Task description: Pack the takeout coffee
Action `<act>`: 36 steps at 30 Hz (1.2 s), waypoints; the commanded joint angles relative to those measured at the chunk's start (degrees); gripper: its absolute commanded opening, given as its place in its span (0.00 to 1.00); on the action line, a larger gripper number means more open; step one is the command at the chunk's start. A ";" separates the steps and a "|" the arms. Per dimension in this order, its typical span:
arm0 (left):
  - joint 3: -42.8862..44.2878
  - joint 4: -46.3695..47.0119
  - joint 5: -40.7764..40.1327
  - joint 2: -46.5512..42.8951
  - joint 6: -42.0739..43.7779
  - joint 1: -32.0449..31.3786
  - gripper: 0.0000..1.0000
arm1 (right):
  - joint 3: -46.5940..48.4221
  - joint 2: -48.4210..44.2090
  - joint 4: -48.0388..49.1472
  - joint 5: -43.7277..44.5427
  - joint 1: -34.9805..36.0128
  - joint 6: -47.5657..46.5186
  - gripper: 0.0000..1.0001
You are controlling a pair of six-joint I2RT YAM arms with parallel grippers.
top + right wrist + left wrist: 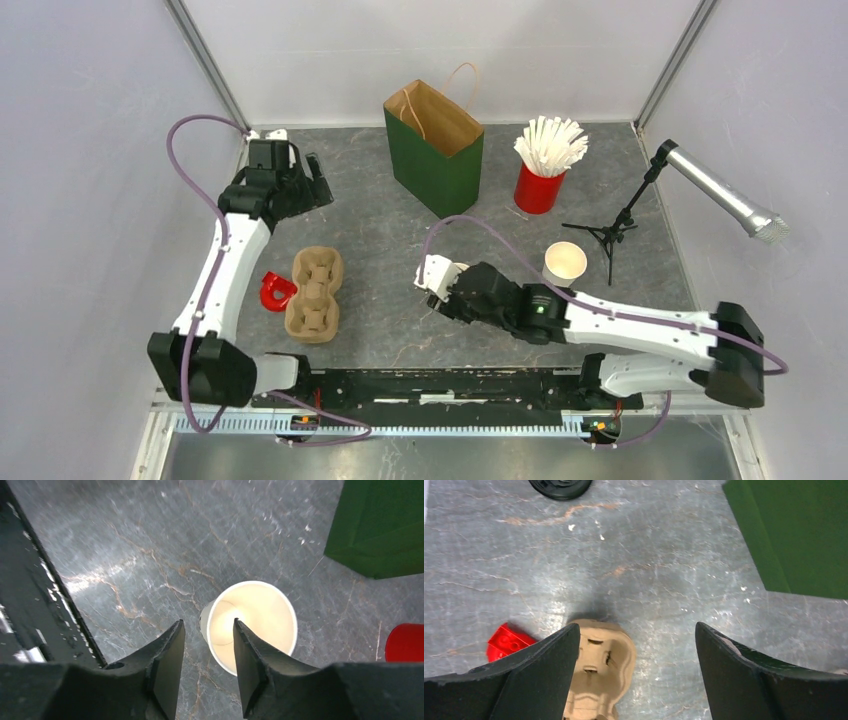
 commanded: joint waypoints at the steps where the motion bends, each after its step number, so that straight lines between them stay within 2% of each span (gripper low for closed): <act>1: 6.20 2.31 -3.02 6.58 6.28 3.16 0.88 | 3.85 -9.10 -0.27 -2.36 0.23 3.02 0.50; 4: 8.54 6.92 -4.36 12.34 9.40 4.44 0.83 | 2.42 -14.67 1.66 -1.95 0.23 2.91 0.60; 6: 9.86 10.02 -3.19 16.21 13.25 5.06 0.79 | 1.31 -17.58 2.79 -0.56 0.23 2.86 0.73; 8: 11.83 11.49 -2.08 20.42 16.11 5.72 0.74 | 0.23 -20.00 3.71 0.48 0.23 2.69 0.81; 10: 15.12 11.21 -2.15 25.51 16.68 7.73 0.68 | -0.92 -21.88 4.77 1.59 0.26 2.76 0.98; 13: 18.14 12.10 0.25 31.14 16.60 10.02 0.58 | -2.20 -23.14 5.46 2.21 0.27 3.44 0.98; 20: 21.30 12.26 2.89 38.75 17.65 12.99 0.56 | -3.05 -22.94 4.26 2.23 0.23 4.06 0.98; 27: 22.55 11.60 9.39 39.45 17.30 13.38 0.57 | -3.01 -21.98 4.74 2.18 0.23 3.84 0.98; 32: 20.70 13.28 11.59 35.80 13.60 12.94 0.57 | -3.16 -20.93 5.37 1.58 0.23 3.74 0.98; 36: 15.33 18.13 15.48 31.67 7.65 12.15 0.63 | -4.16 -20.79 6.78 1.09 0.23 3.71 0.98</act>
